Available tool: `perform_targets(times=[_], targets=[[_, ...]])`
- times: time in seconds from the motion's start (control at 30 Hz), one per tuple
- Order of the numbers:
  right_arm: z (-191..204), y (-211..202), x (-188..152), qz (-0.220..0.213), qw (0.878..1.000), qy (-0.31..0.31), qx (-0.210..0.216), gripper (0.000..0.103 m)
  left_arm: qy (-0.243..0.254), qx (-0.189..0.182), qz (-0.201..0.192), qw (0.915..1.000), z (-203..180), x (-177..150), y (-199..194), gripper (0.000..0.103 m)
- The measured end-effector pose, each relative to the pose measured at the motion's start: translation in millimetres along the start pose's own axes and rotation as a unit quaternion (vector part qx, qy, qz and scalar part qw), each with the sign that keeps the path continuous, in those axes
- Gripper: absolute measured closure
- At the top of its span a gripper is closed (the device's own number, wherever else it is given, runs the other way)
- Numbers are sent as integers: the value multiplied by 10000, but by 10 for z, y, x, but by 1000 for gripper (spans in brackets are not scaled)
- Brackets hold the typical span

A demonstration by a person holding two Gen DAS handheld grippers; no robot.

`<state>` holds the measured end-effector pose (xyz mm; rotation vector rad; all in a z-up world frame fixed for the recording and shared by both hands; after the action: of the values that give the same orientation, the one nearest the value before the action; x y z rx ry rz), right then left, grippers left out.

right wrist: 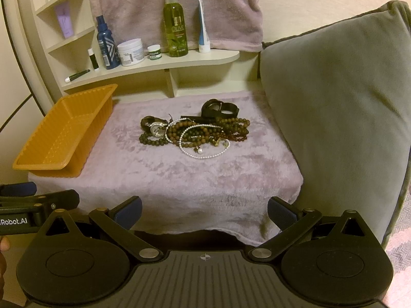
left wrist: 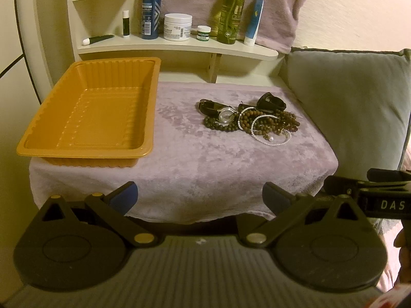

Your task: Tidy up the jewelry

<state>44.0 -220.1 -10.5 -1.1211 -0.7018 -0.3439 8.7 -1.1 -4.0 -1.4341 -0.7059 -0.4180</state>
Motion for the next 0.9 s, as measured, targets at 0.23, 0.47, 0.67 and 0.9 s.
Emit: perform_targets(times=[0.23,0.47,0.67,0.9], targets=[[-5,2,-2,-4,10000,-2,-2,0,-3,-3,3,10000,-6,-3,1,1],[-10,-6,-1,-7,10000,-1,2,0,9,0,-2,10000,-27,-15,11,1],[-13,-7,-7,-11,10000,-2,0,0,2,5,1,10000,-36,-13,13,1],[-16,-11,-5,-16,10000,0,4,0,3,-1,2,10000,-37,-21,13,1]])
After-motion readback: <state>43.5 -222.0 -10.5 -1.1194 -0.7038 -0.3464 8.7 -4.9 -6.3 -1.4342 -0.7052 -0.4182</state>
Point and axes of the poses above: each gripper's, at about its wrist camera, not at the fingertips, and y roughly the way its jaws point, z to its left, x to its top, the point moved 1 cm from there along y, roughly the way its jaws point, and after that the axes turned 8 degrees about x, right-handed, at the moved point
